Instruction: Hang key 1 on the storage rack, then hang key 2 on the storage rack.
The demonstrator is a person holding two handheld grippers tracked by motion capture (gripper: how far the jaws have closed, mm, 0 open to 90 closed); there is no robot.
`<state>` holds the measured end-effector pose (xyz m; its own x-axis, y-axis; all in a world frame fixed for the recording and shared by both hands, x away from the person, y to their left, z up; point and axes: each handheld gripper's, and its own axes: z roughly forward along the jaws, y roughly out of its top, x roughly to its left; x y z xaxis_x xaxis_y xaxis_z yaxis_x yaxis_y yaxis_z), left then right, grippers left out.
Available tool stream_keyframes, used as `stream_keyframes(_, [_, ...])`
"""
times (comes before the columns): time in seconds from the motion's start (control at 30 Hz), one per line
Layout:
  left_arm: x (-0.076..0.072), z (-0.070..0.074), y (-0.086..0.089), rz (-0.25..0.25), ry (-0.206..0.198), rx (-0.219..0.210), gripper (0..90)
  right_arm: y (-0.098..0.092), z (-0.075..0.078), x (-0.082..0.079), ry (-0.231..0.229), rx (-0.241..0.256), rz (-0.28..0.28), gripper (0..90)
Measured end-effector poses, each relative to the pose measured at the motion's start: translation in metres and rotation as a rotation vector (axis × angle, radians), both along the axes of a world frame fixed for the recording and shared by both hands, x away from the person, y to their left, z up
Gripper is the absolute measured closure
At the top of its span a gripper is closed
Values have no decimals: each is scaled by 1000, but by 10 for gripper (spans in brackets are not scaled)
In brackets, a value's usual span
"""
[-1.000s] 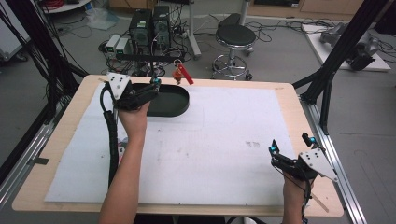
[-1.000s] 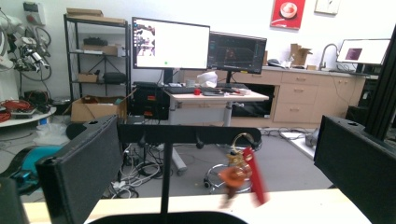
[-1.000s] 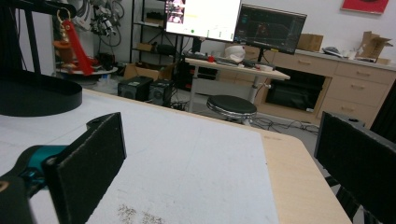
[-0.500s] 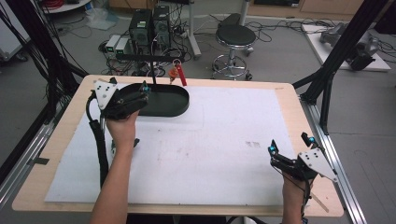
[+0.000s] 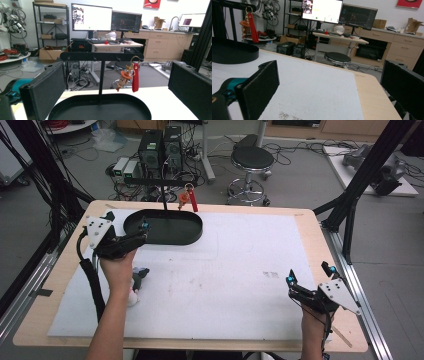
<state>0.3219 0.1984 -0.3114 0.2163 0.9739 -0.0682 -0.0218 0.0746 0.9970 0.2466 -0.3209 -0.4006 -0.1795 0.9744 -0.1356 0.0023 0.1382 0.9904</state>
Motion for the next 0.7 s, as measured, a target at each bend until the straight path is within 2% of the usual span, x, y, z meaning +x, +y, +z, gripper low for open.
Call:
stream_keyframes(0.13, [-5, -1, 4, -16, 18, -6, 17, 2, 1, 0, 1, -11, 6, 13])
stream_keyframes(0.37, [-12, -4, 11, -14, 22, -12, 17, 2, 1, 0, -3, -11, 3, 13])
stream_keyframes(0.7, [-19, -8, 13, -25, 35, 5, 17, -1, 2, -1, -10, -3, 3, 13])
